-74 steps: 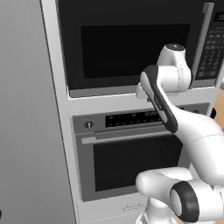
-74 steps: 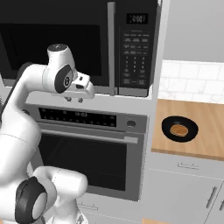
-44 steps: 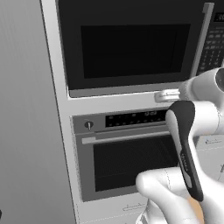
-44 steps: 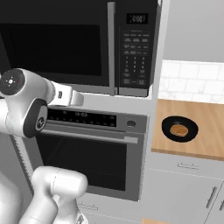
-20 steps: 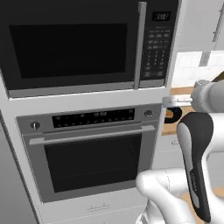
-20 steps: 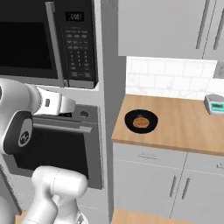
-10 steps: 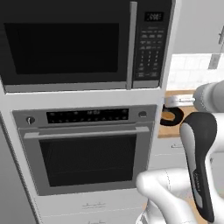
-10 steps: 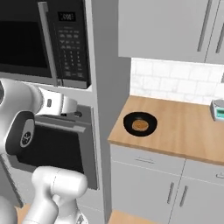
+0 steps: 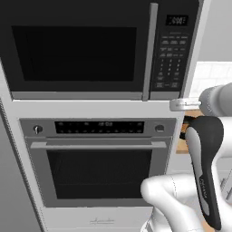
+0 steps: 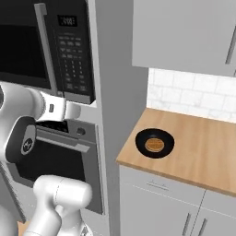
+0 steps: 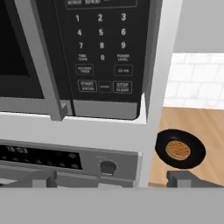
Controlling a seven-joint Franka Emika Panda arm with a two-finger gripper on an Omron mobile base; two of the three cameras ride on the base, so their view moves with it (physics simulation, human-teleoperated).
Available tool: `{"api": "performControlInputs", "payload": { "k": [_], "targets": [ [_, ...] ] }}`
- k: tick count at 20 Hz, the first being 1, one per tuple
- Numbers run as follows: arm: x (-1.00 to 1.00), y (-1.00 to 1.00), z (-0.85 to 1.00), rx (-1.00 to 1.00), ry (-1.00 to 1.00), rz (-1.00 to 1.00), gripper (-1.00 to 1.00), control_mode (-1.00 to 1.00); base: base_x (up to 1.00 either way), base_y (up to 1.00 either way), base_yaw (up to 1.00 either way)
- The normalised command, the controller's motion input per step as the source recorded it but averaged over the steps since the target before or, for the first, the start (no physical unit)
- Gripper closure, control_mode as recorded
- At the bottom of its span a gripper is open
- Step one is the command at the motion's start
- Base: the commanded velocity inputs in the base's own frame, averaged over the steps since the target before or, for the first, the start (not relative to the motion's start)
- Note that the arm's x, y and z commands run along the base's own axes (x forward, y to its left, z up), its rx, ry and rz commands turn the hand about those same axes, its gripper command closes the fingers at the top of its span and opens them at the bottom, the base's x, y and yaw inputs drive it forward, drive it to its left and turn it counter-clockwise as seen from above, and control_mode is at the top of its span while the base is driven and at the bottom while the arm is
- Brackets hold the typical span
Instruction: Open the microwave, place the bowl with waffle inside the microwave, then close the microwave door and turn it on.
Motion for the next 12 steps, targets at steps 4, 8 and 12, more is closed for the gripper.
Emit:
{"api": "performControlInputs", "payload": {
  "k": [4, 8, 12],
  "targets": [
    [0.0, 0.0, 0.0, 0.0, 0.0, 0.0, -1.0, 1.0, 0.03, 0.0, 0.13],
    [0.0, 0.0, 0.0, 0.0, 0.0, 0.0, -1.0, 1.0, 0.1, 0.0, 0.28],
    [0.0, 0.0, 0.0, 0.0, 0.0, 0.0, -1.0, 1.0, 0.06, 0.0, 0.3]
  ]
}}
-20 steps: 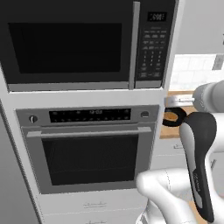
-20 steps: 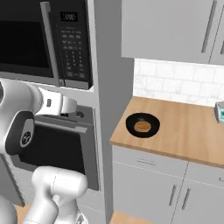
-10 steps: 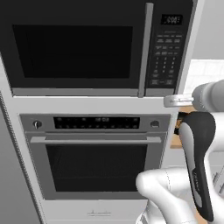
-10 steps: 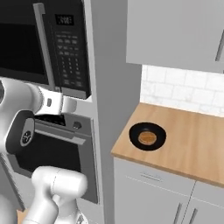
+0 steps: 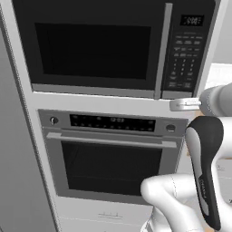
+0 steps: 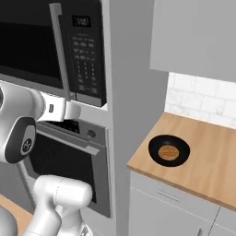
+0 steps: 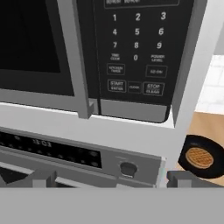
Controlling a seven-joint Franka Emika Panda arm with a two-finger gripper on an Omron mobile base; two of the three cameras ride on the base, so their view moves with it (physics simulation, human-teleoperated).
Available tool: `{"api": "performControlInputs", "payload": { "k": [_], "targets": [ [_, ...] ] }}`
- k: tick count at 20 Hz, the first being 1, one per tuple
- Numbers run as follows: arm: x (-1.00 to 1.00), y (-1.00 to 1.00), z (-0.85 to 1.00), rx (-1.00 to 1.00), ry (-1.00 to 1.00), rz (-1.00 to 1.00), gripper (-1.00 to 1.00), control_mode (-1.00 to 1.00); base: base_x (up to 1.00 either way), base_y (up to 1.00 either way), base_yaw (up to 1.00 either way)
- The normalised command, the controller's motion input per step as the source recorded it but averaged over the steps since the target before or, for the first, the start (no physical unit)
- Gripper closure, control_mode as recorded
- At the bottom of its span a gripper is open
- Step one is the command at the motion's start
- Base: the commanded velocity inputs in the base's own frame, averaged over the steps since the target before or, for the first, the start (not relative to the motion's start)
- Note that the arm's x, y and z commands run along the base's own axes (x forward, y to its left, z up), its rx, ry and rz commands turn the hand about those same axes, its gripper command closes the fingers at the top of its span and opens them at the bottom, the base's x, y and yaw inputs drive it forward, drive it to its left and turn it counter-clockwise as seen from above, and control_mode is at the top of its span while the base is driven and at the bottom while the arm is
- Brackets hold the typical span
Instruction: Open the microwave, place the bowl with waffle inside the microwave, then close the microwave door and turn it on.
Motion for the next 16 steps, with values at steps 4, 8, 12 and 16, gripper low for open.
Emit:
{"api": "performControlInputs", "payload": {
  "k": [4, 8, 12, 16],
  "targets": [
    [0.0, 0.0, 0.0, 0.0, 0.0, 0.0, -1.0, 1.0, 0.0, 0.0, 0.24],
    [0.0, 0.0, 0.0, 0.0, 0.0, 0.0, -1.0, 1.0, -0.01, 0.0, 0.24],
    [0.0, 0.0, 0.0, 0.0, 0.0, 0.0, -1.0, 1.0, -0.02, -0.02, 0.23],
    [0.0, 0.0, 0.0, 0.0, 0.0, 0.0, -1.0, 1.0, -0.16, -0.03, 0.13]
  ]
}}
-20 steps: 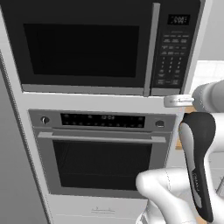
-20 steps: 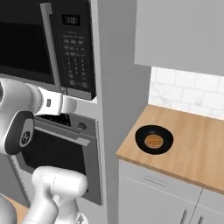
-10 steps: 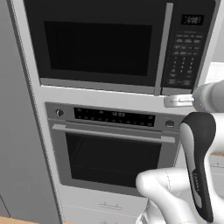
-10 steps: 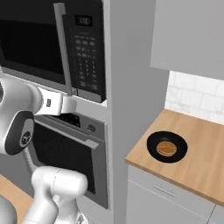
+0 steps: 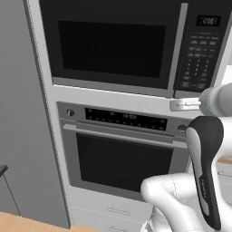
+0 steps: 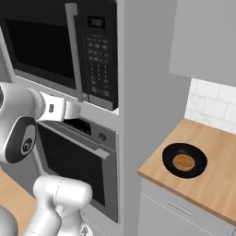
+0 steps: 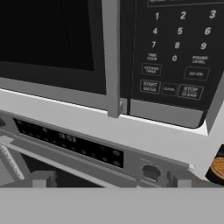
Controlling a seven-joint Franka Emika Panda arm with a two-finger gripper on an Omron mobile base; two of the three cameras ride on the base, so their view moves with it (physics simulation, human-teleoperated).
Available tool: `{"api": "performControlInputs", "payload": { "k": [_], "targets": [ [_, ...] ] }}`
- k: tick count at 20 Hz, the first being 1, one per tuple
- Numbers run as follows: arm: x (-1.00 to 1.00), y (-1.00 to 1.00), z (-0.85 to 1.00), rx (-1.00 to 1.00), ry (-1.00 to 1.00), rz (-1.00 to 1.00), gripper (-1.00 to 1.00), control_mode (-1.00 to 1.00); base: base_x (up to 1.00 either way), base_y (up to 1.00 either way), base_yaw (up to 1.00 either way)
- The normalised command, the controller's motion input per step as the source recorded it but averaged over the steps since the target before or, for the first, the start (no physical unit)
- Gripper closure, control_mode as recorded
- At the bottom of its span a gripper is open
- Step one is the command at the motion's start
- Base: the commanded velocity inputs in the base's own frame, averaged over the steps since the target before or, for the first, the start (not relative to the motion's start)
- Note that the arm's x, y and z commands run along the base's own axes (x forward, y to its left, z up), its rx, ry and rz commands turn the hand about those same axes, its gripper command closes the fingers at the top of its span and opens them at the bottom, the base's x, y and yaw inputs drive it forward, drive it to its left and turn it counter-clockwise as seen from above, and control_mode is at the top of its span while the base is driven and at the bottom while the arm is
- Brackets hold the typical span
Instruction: Open the microwave, place the bowl with waffle inside the microwave, then close the microwave door and turn it on.
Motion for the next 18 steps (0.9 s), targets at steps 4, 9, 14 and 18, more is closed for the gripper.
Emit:
{"api": "performControlInputs", "payload": {
  "k": [4, 9, 14, 18],
  "targets": [
    [0.0, 0.0, 0.0, 0.0, 0.0, 0.0, -1.0, 1.0, -0.03, -0.15, 0.03],
    [0.0, -0.02, 0.0, 0.0, -0.02, 0.0, -1.0, -1.0, -0.06, -0.06, 0.0],
    [0.0, 0.04, 0.47, 0.0, -0.04, -0.01, -1.0, -1.0, 0.0, 0.0, 0.0],
    [0.04, 0.29, 0.8, -0.08, 0.0, -0.13, -1.0, -1.0, 0.0, 0.0, 0.0]
  ]
}}
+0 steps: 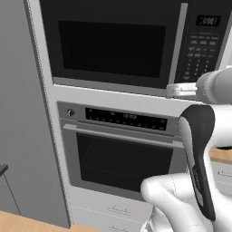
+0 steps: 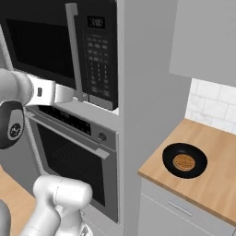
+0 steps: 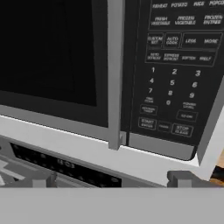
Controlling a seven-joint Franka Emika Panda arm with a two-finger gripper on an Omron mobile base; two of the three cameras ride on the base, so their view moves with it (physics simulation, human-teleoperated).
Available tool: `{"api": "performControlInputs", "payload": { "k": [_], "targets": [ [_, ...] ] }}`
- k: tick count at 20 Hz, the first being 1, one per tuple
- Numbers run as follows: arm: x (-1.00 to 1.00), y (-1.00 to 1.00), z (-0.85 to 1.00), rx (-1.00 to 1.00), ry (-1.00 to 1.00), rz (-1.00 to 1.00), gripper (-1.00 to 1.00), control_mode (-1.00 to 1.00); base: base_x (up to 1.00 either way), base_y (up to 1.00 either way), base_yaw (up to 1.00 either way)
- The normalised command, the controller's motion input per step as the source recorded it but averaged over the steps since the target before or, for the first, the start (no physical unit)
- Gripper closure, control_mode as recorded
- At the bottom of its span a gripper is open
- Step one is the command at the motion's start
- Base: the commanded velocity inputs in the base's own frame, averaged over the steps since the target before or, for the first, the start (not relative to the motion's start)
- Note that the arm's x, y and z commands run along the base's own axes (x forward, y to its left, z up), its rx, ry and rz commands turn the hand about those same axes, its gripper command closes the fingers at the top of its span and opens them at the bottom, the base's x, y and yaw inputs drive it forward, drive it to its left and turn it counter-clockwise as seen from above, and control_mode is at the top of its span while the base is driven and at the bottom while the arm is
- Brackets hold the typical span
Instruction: Open the microwave, place the bowl with waffle inside the microwave, then close the microwave door and turn it on.
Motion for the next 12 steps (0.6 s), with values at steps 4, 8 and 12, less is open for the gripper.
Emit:
{"api": "performControlInputs", "payload": {
  "k": [4, 8, 12],
  "targets": [
    [0.22, 0.26, 0.6, -0.13, 0.03, -0.22, -1.0, -1.0, 0.0, 0.0, 0.0],
    [0.18, 0.02, 0.35, -0.03, 0.02, -0.11, -1.0, -1.0, 0.0, 0.0, 0.0],
    [0.08, -0.1, 0.05, 0.0, 0.07, 0.0, -1.0, -1.0, 0.0, 0.0, 0.0]
  ]
}}
